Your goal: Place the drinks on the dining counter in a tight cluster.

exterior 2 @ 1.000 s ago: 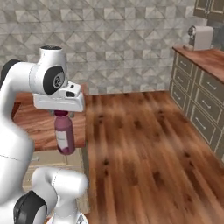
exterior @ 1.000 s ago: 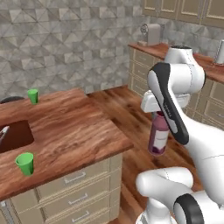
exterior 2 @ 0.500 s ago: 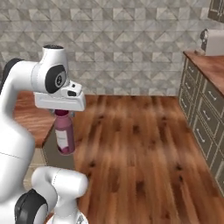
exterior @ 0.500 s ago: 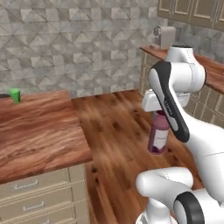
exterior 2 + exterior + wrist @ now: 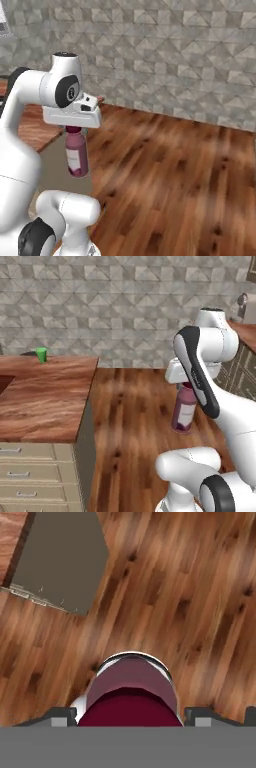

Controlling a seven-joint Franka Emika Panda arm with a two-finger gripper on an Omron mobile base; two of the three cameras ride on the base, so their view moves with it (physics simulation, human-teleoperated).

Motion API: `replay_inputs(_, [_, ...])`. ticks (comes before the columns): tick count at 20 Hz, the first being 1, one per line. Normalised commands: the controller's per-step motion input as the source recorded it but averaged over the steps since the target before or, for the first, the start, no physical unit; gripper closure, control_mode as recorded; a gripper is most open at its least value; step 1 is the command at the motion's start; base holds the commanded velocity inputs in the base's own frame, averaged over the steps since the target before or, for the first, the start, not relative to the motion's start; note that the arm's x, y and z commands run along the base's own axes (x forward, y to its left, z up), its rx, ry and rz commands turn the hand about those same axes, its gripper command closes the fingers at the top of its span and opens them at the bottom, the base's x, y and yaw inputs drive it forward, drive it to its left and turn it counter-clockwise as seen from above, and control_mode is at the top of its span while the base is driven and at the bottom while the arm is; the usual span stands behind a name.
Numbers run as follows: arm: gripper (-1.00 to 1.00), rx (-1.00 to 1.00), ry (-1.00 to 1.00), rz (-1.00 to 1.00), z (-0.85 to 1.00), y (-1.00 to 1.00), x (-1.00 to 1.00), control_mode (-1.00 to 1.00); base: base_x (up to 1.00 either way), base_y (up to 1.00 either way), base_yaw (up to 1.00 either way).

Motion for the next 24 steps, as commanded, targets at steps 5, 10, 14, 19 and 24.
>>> replay_inputs(5, [1.00, 0.00, 0.00, 0.00, 0.00, 0.00, 0.00, 1.00, 0.27, -0.07, 0.99])
replay_inputs(10, [1.00, 0.00, 0.00, 0.00, 0.00, 0.00, 0.00, 1.00, 0.43, -0.59, 0.80])
replay_inputs(14, [1.00, 0.00, 0.00, 0.00, 0.00, 0.00, 0.00, 1.00, 0.69, -1.00, 0.54])
replay_inputs(19, [1.00, 0.00, 0.00, 0.00, 0.00, 0.00, 0.00, 1.00, 0.82, -0.87, 0.60])
replay_inputs(24, [1.00, 0.00, 0.00, 0.00, 0.00, 0.00, 0.00, 1.00, 0.72, -0.77, 0.65])
